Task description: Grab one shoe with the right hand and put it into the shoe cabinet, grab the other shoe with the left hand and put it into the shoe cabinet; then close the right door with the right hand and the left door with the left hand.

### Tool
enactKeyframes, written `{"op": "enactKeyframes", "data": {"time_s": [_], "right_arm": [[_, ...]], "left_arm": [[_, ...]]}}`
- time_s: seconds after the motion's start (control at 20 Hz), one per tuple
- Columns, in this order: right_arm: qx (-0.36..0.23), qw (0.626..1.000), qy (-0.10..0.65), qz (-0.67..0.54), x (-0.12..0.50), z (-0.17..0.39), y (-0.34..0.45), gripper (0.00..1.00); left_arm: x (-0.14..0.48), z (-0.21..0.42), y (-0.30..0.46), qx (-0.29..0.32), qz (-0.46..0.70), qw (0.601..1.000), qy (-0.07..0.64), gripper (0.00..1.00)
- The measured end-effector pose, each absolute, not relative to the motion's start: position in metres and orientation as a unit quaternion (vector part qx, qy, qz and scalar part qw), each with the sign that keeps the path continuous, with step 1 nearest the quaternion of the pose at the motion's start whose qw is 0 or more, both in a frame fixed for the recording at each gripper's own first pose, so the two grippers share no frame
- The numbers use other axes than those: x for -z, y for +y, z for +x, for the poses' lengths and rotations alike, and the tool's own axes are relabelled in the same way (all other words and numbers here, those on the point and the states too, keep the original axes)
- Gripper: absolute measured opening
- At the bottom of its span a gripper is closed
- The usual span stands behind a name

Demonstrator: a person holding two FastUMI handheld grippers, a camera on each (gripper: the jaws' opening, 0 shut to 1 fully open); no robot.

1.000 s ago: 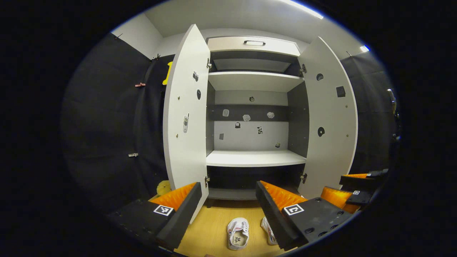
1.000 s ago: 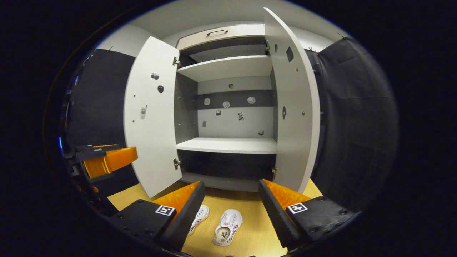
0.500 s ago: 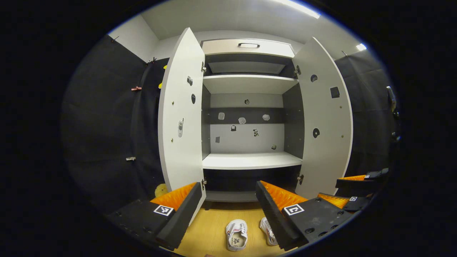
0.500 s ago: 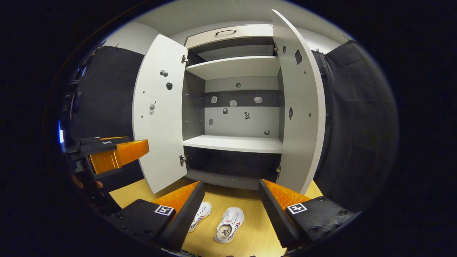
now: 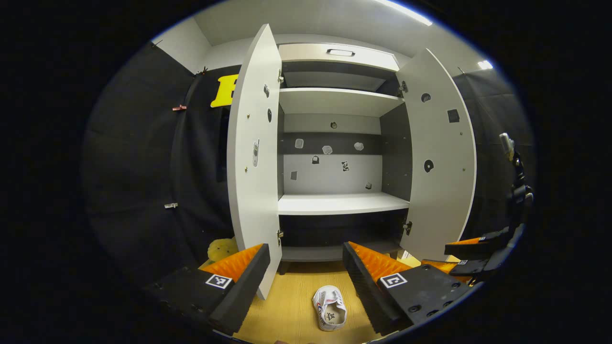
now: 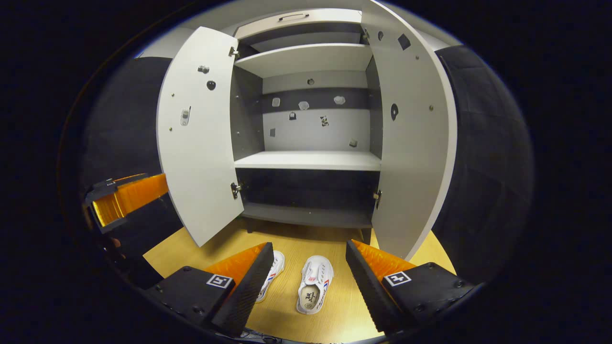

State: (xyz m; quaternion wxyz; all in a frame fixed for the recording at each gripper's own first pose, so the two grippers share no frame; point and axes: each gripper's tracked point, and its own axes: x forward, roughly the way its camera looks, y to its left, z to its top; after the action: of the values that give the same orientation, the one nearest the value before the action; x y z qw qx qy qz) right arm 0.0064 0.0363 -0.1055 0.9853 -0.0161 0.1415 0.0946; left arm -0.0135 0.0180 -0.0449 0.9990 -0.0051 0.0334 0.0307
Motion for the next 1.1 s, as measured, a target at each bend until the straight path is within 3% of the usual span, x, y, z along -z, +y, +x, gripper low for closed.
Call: {"op": "enactKeyframes", "data": {"time_s": [0.75,1.1], "right_arm": [[-0.076,0.944,0.321,-0.026,0.282,0.036,0.066,0.99],[-0.073,0.932,0.352,-0.043,0.327,0.048,0.072,0.99]], "left_arm": [[0.128,-0.020,0.047,0.036,-0.029,0.993,0.105,0.96],[0.162,-0.008,0.038,0.078,-0.038,0.988,0.131,0.96]]}}
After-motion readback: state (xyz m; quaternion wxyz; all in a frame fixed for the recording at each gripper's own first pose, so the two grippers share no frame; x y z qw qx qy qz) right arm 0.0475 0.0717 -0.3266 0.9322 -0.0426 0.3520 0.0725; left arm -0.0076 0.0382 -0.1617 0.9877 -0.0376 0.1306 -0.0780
